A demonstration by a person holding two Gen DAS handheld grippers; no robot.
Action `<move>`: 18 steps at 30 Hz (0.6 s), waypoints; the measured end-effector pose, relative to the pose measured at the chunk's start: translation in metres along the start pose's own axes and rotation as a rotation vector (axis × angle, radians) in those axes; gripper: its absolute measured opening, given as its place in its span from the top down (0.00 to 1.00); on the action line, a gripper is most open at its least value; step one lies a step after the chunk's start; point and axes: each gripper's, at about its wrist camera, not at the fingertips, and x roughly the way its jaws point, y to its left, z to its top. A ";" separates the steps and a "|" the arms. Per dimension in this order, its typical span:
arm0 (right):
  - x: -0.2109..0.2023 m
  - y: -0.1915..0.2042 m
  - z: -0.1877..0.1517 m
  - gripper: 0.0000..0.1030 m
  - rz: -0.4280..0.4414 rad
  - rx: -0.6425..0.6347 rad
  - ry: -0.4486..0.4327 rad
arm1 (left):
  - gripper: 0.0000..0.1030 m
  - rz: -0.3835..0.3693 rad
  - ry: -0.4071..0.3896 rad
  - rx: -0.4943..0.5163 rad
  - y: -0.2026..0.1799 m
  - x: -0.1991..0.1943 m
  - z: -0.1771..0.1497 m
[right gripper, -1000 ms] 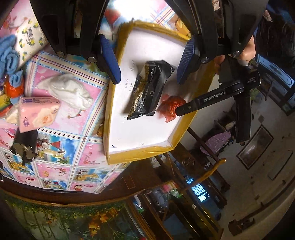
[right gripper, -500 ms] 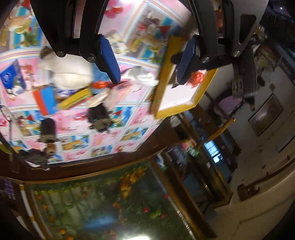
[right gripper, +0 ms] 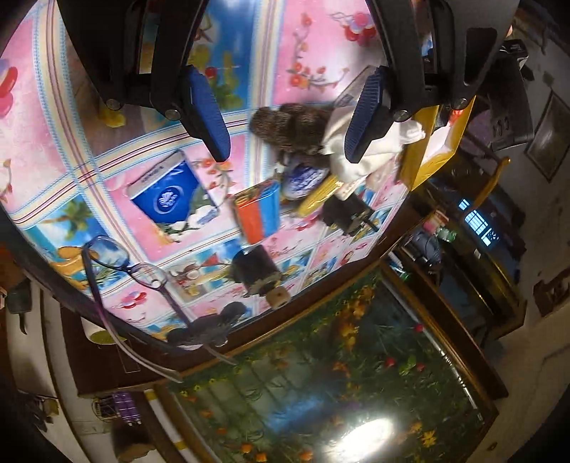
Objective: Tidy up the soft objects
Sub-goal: 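Move both open tools back over the items on the table, then grasp the white patterned tissue pack with the left tool while the right grasps the blue Vinda pack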
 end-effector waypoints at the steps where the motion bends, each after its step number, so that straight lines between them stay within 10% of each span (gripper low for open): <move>1: -0.001 -0.002 0.000 0.31 -0.001 0.004 -0.003 | 0.14 0.019 0.011 0.014 -0.003 0.006 0.002; 8: -0.006 -0.011 0.011 0.31 -0.108 -0.034 0.011 | 0.15 0.075 0.049 0.026 -0.011 0.040 0.013; 12: 0.007 -0.013 0.025 0.29 -0.233 -0.122 0.078 | 0.41 0.126 0.030 0.060 -0.018 0.041 0.011; 18: 0.043 -0.025 0.038 0.28 -0.348 -0.221 0.157 | 0.47 0.119 0.035 0.060 -0.024 0.025 -0.007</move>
